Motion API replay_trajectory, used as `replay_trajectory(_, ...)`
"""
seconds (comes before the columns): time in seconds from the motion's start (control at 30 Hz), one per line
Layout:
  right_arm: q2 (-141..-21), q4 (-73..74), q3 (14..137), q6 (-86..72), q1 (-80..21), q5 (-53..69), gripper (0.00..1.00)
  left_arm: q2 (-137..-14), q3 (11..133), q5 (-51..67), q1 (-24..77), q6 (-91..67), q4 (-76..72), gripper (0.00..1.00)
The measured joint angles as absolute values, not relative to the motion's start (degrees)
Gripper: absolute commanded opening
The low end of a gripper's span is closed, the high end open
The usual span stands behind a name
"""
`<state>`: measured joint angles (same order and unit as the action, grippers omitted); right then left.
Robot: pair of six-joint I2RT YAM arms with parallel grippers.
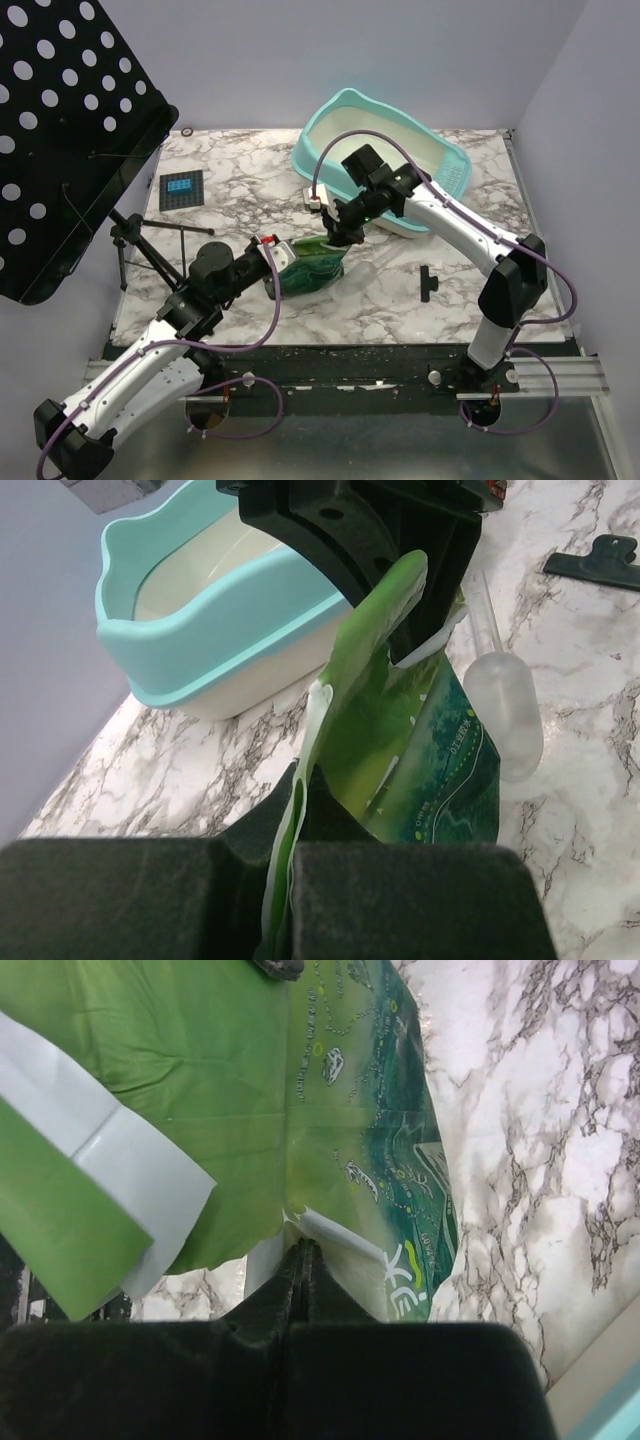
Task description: Fill the litter box with clean litter
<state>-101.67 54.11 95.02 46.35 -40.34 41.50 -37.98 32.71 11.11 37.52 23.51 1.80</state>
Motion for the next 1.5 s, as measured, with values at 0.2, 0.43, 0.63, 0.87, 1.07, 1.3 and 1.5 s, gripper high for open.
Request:
replay_trajectory(0.2,-100.6,54.7,93.4,45.9,-42.3,41.1,0.00,-36.8,32.0,10.7,37.6,23.3,1.8,0.00)
replay_trajectory(0.43,-97.9,48.3,88.0,40.8,-44.8,37.8,0.03,-35.5,31.2,10.3,37.6,23.1,2.3,0.00)
replay_trajectory(0.63,-93.5,35.7,82.9,32.2,-46.2,26.8,0.02,-34.1,30.6,9.7,37.6,23.1,1.6,0.00)
replay_trajectory(0.87,-93.2,26.4,81.3,28.5,-46.6,20.6,0.02,-32.3,29.8,8.4,37.5,23.6,1.0,0.00)
replay_trajectory(1.07,-93.3,29.9,82.0,31.0,-46.6,23.5,0.05,-31.9,29.5,8.6,37.5,23.5,0.8,0.00)
replay_trajectory(1.3,-100.6,37.1,90.5,33.6,-46.4,27.4,0.37,-31.3,29.1,8.6,37.5,23.6,0.6,0.00)
replay_trajectory(1.5,-103.8,40.1,94.3,35.2,-46.4,30.5,0.71,-31.2,28.6,8.6,37.5,23.8,0.4,0.00)
